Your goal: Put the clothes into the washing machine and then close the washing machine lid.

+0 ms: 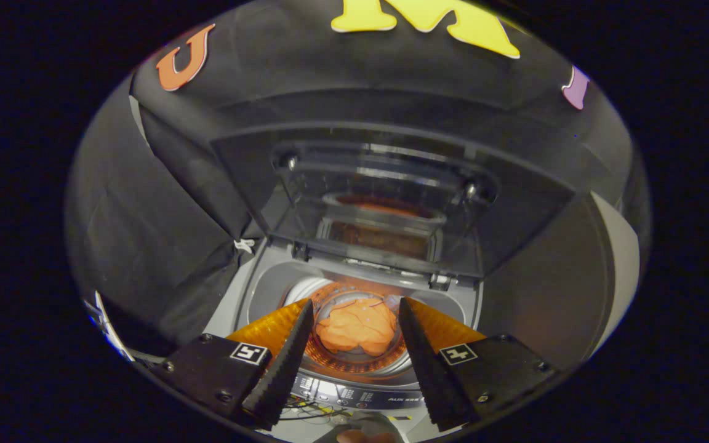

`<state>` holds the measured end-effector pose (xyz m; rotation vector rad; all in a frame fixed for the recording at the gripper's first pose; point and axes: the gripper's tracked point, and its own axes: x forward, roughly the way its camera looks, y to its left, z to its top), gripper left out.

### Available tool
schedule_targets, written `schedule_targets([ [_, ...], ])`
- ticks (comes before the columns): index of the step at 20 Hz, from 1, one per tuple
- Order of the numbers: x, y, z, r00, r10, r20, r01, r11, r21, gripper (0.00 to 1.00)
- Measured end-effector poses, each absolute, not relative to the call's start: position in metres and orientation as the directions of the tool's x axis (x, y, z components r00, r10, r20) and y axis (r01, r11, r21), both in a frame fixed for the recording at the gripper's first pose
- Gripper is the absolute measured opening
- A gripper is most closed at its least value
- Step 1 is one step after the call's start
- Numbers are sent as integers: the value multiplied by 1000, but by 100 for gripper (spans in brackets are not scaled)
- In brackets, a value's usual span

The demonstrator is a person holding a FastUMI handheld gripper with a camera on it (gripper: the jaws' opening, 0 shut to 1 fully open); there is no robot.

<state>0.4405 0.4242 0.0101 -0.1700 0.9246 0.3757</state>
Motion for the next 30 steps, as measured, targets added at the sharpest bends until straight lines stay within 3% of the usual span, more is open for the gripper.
schedule_targets([
  [15,475,430,167,680,262,-685,-344,939,18,87],
  [30,547,444,141,661,286,-694,-341,938,62,87],
])
